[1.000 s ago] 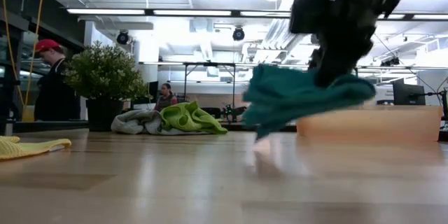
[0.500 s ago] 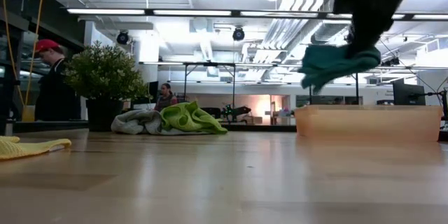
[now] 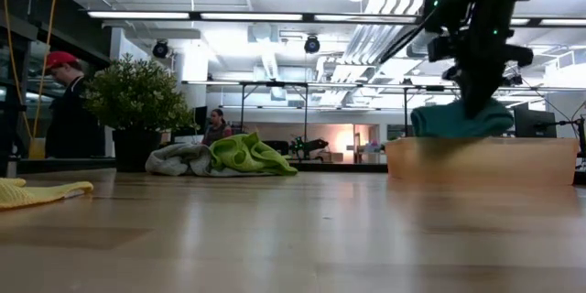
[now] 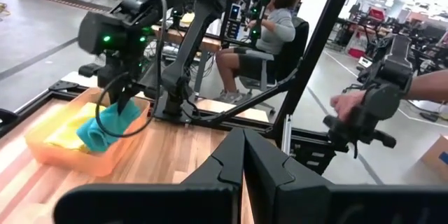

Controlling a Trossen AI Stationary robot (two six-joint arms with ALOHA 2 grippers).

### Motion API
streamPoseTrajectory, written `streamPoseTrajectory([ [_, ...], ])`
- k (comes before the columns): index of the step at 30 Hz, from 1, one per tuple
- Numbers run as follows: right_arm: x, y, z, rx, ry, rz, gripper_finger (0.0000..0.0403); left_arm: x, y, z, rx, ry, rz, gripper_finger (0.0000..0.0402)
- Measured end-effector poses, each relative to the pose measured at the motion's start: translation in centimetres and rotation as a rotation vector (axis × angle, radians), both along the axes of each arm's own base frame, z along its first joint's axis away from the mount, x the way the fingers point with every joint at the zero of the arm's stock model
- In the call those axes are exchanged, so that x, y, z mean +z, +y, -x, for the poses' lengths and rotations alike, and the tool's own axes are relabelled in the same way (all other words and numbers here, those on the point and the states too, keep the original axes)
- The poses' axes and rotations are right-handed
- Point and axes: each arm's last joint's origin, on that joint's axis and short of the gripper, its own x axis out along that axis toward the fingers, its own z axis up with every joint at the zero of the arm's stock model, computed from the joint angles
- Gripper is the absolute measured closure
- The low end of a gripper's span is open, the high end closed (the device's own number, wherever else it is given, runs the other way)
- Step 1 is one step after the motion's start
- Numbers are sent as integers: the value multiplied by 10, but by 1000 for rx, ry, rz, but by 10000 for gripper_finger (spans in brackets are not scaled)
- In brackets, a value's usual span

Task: Fold microfiber towels
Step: Put the blue microfiber cloth into the orange bin

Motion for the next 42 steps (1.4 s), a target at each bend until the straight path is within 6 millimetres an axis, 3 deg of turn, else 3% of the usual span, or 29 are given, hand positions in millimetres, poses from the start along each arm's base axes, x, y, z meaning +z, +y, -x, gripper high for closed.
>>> streamPoseTrajectory([
  [6, -13, -13, -11, 161, -15, -33, 403, 0, 0, 0, 3, -2, 24, 401],
  [13, -35, -32, -20, 91, 40, -69, 403, 0, 0, 0, 4, -2, 25, 402],
  [22, -59, -38, -29, 19, 121, -140, 385, 0, 0, 0, 4, -2, 25, 401],
  [31, -59, -40, -31, -81, 91, -147, 350, -1, 0, 0, 3, 11, 22, 401],
  [37, -58, -41, -29, -141, 141, -103, 274, -4, 0, 1, 4, 42, 15, 402],
  [42, -30, -48, -28, -177, 183, 38, 219, -4, 0, 1, 3, 43, 11, 401],
])
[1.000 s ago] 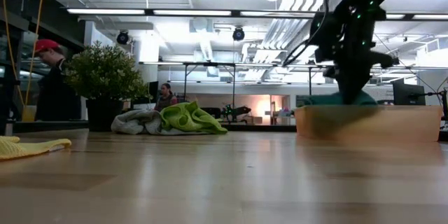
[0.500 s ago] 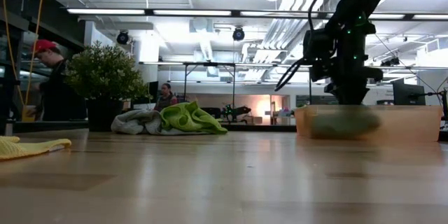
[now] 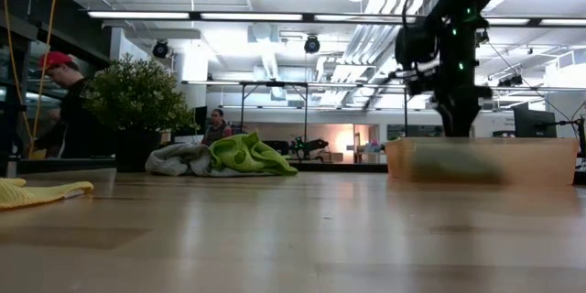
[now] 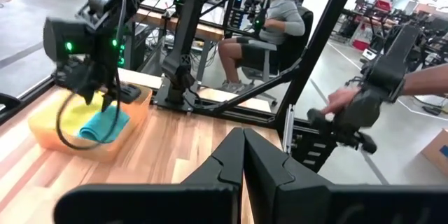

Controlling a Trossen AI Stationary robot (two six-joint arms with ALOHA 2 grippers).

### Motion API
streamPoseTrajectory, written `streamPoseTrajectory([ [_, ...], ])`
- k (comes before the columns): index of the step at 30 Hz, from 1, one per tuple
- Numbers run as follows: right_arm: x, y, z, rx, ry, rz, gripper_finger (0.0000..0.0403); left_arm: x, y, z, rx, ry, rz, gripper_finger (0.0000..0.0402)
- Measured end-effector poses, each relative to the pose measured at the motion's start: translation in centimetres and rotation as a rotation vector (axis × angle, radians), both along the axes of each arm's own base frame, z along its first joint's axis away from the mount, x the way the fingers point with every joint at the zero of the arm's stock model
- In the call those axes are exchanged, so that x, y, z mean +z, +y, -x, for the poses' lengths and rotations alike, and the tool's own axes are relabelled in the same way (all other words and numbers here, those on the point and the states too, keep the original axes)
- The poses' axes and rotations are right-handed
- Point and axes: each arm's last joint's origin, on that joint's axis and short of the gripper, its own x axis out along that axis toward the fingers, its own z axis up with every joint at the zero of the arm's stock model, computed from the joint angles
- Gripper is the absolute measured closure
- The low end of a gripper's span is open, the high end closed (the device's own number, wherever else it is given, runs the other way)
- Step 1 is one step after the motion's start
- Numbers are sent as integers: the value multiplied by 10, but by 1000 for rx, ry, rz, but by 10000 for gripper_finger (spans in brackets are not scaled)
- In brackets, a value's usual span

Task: Fold microfiber towels
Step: Put the blue microfiber cloth into the orange bin, then fold the yellow microfiber cloth

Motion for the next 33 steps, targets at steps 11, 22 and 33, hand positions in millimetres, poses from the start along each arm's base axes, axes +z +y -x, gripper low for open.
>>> streamPoseTrajectory([
  [11, 81, 12, 9, -209, -506, 0, 213, 0, 0, 0, -13, 4, -78, 401],
  [22, 69, 92, 12, -357, -1013, -158, 213, -8, 2, 2, 27, 96, -199, 401],
  [33, 70, 148, -18, -286, -1494, -302, 213, -4, 18, -3, -68, 50, -219, 401],
])
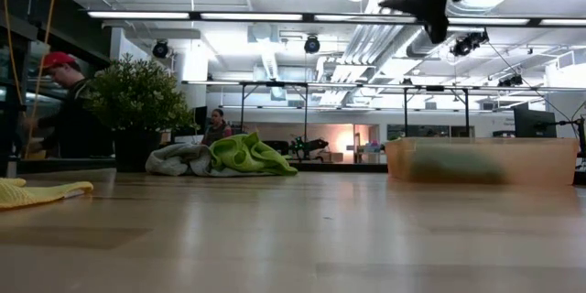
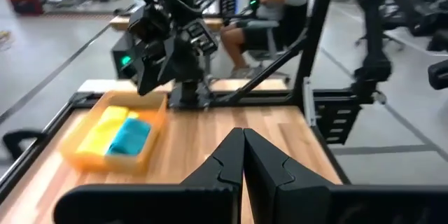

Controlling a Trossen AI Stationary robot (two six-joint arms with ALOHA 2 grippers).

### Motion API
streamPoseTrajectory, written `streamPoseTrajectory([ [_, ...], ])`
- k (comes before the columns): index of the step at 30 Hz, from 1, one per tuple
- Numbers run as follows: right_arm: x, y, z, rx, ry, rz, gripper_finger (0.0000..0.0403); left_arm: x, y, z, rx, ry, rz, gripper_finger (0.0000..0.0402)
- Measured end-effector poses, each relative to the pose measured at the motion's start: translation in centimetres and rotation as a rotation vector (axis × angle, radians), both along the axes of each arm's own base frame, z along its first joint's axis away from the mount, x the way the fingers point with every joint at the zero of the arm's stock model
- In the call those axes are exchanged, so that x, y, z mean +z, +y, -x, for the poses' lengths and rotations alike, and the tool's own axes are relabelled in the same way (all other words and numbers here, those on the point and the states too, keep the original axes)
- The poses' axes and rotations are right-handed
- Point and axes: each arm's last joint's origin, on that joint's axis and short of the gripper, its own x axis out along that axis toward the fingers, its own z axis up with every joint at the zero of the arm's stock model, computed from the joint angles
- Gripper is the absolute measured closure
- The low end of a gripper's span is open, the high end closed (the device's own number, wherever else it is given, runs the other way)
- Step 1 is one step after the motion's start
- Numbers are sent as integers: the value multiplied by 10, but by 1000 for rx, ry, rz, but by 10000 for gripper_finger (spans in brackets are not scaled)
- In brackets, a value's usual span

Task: Fold microfiber towels
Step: Fold the yellow microfiber cloth

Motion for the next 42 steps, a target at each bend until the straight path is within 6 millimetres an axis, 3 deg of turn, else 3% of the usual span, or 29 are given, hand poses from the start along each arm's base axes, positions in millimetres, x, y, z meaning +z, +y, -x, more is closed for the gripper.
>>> streamPoseTrajectory([
  [7, 5, 18, -12, 68, -33, 22, 213, -5, 23, -21, -76, -10, 43, 401],
  [13, -2, 25, -19, 73, 3, 8, 213, -48, 29, -36, 28, 335, 126, 401],
  [20, -10, 29, -24, 86, 39, 10, 213, -97, 7, -43, 48, 746, 116, 378],
  [25, -11, 29, -25, 84, 44, -12, 213, -118, -20, -51, -24, 872, 85, 336],
  [28, -11, 29, -25, 84, 46, -12, 213, -136, -36, -50, -74, 893, 93, 304],
  [33, -13, 29, -25, 84, 66, -5, 213, -185, -53, -33, -85, 937, 182, 258],
  [36, -14, 29, -24, 84, 78, -2, 213, -207, -56, -27, -67, 896, 230, 242],
  [42, -15, 29, -24, 82, 85, 0, 213, -228, -47, -20, 64, 833, 195, 236],
])
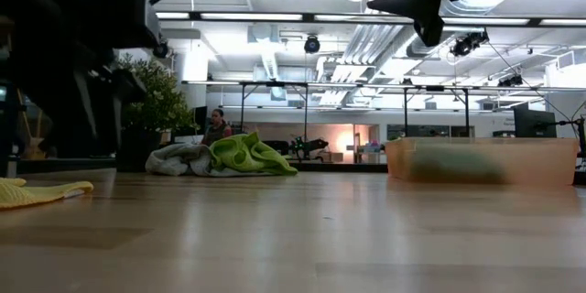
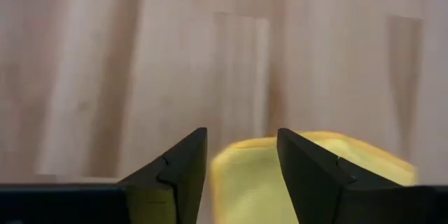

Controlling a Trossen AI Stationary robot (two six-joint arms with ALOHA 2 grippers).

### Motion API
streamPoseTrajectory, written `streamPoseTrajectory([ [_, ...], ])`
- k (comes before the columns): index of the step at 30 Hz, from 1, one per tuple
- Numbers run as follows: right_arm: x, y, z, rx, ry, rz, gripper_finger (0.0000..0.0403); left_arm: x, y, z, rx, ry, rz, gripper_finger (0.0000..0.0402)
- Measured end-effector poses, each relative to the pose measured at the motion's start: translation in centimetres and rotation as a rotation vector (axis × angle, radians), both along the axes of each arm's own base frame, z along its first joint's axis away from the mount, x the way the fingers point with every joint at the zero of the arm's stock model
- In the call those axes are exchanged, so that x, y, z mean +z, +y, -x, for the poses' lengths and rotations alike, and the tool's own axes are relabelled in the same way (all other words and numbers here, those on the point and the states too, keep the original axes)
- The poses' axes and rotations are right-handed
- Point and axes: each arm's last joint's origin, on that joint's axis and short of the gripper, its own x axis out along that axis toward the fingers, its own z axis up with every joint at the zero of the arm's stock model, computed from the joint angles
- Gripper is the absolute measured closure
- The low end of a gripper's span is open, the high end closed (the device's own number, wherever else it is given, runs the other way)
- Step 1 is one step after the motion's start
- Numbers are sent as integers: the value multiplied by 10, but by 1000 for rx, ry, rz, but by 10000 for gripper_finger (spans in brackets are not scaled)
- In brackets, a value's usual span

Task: Fold microfiber towels
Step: Fold the yellow microfiber cloth

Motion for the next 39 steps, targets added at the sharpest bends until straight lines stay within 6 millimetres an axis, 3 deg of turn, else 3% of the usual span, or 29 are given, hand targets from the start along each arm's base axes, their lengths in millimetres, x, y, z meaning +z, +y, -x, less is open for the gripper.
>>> streamPoseTrajectory([
  [8, -1, 0, 0, 0, 9, 1, 213, -3, 3, 0, -64, 24, -48, 238],
  [16, -2, 0, 0, 0, 25, 4, 213, -28, 1, -6, -143, 117, -81, 236],
  [22, -3, 0, 0, 0, 26, 4, 213, -34, 0, -7, -142, 153, -69, 244],
  [25, -3, 0, 0, -1, 27, 4, 213, -31, 0, -6, -133, 140, -76, 275],
  [30, -3, 0, 0, 0, 29, 4, 213, -28, 6, -6, -114, 122, -88, 382],
  [34, -3, 0, 0, -1, 26, 4, 213, -17, 19, -20, -75, 77, -100, 391],
  [39, -2, 0, 0, -1, 26, 4, 213, 22, 41, -54, -68, -62, -160, 398],
])
